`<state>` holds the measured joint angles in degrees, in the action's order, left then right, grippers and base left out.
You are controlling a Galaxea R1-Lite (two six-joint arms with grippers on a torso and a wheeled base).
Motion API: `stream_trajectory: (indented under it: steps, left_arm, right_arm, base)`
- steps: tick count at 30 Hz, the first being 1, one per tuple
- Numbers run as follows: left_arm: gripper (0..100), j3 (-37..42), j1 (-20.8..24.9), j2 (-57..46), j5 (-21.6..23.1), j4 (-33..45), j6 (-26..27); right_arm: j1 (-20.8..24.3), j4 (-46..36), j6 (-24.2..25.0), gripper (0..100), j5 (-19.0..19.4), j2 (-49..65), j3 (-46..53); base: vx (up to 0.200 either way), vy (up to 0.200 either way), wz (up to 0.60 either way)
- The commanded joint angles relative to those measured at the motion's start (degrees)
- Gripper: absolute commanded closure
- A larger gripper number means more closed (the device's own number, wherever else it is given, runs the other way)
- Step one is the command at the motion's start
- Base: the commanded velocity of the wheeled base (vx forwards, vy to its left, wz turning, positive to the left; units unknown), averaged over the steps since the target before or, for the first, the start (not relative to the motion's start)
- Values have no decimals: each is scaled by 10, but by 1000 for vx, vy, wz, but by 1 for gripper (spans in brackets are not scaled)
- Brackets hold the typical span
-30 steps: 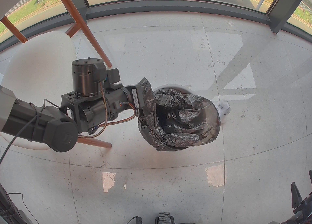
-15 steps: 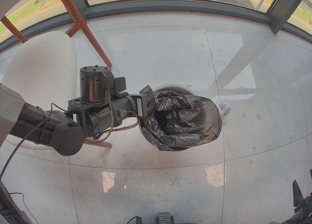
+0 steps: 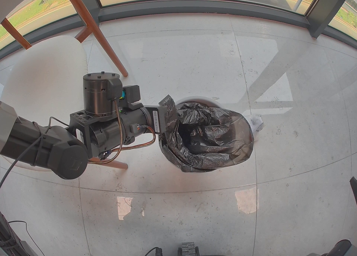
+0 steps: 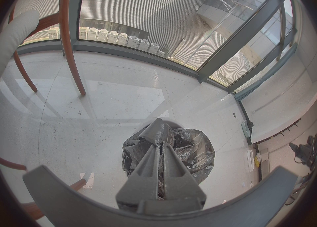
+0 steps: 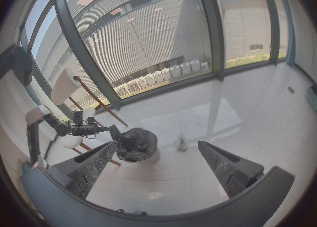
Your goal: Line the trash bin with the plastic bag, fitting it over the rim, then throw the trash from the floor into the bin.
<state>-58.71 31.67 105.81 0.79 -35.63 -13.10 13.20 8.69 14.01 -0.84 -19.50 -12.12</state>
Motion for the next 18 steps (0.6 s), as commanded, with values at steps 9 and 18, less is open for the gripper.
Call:
stream_trajectory:
  steps: [9,18]
  left_arm:
    - [100,12,2,-28,8,-1,43]
    - [100,54,4,-45,32,-1,45]
  right_arm:
    - [124,28,83,0,184,-646,-379]
    - [86,30,-116,0,227,-777,-406]
  base:
    - [0,0,0]
    - [0,0,0]
